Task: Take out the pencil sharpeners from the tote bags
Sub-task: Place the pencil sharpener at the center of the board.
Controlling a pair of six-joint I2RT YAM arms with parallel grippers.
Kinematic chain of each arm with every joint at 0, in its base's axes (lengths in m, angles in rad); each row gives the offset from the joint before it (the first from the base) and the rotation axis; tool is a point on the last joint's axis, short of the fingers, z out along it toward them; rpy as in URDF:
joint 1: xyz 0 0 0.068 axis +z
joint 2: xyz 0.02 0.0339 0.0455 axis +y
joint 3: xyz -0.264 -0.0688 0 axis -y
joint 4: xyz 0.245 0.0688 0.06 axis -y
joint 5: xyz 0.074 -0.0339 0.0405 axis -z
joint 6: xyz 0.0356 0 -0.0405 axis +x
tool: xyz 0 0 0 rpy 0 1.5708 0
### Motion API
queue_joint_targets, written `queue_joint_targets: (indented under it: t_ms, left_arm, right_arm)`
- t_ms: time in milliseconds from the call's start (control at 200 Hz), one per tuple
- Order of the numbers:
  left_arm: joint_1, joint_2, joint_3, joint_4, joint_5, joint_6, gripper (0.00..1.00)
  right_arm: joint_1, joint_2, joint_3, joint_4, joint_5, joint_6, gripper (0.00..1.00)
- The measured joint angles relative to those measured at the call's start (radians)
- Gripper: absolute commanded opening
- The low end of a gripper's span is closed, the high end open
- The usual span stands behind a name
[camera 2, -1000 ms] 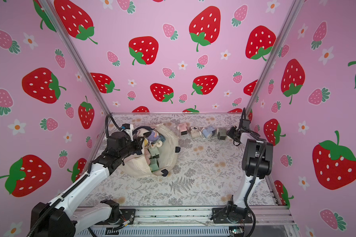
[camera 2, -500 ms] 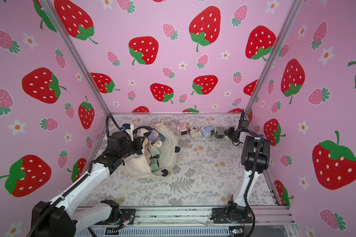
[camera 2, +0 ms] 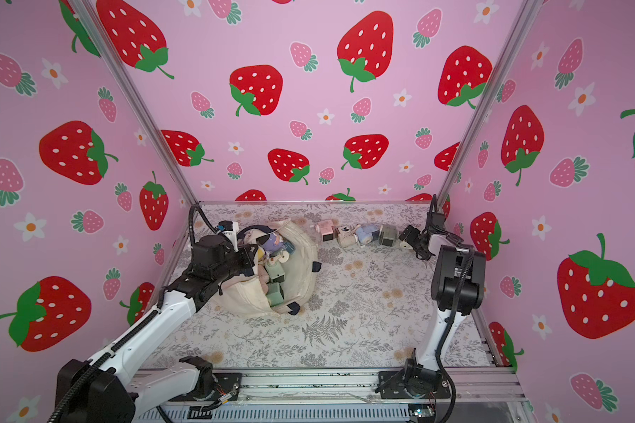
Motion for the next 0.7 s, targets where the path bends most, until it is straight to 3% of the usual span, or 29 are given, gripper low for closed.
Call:
queue_joint_targets:
  t_ms: [475, 570, 700]
  left_arm:
    - [0.0, 0.0, 0.0, 0.0, 0.006, -0.003, 0.0]
    - [0.0, 0.0, 0.0, 0.0, 0.006, -0.003, 0.0]
    - [0.0, 0.0, 0.0, 0.0, 0.007, -0.003, 0.0]
  right_arm:
    - [0.032, -0.294, -0.095, -0.175, 0.343, 0.012, 0.99]
    - [0.119, -0.375, -0.095, -0.176, 0.407, 0.001, 0.99]
    - [0.33, -0.49, -0.098, -0.145, 0.463, -0.031, 0.99]
